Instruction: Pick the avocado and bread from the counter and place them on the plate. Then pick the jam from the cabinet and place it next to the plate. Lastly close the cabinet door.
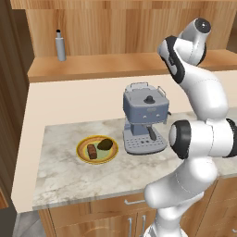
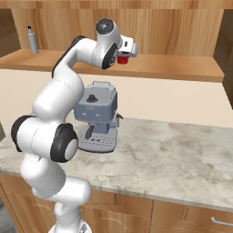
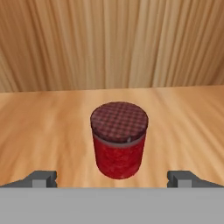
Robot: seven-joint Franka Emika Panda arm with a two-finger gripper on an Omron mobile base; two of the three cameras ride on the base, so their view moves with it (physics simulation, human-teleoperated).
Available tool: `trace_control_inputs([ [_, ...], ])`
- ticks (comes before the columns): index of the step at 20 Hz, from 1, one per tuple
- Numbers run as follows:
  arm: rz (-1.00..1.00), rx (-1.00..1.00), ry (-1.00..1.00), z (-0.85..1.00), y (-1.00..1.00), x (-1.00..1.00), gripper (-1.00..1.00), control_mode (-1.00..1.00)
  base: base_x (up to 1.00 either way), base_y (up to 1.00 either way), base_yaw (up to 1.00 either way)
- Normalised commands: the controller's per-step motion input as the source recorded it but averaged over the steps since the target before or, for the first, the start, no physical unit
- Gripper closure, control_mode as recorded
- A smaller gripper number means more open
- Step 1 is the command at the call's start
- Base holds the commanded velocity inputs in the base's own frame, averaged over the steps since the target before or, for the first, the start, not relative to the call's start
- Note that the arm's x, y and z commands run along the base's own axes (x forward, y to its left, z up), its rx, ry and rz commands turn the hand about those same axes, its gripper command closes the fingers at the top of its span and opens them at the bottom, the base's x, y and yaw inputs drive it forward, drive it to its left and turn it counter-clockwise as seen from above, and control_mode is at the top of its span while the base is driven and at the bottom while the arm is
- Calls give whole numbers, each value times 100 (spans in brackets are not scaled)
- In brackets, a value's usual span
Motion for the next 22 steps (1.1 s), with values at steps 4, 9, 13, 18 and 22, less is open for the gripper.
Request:
trace_control_inputs([
  [4,0,0,2,-8,-3,25,-100,-100,0,0,0],
  [9,0,0,2,-8,-6,24,-100,-100,0,0,0],
  [13,0,0,1,-2,-13,24,-100,-100,0,0,0],
  [18,0,0,1,0,-6,23,-100,-100,0,0,0],
  [22,0,0,1,0,0,21,-100,-100,0,0,0],
])
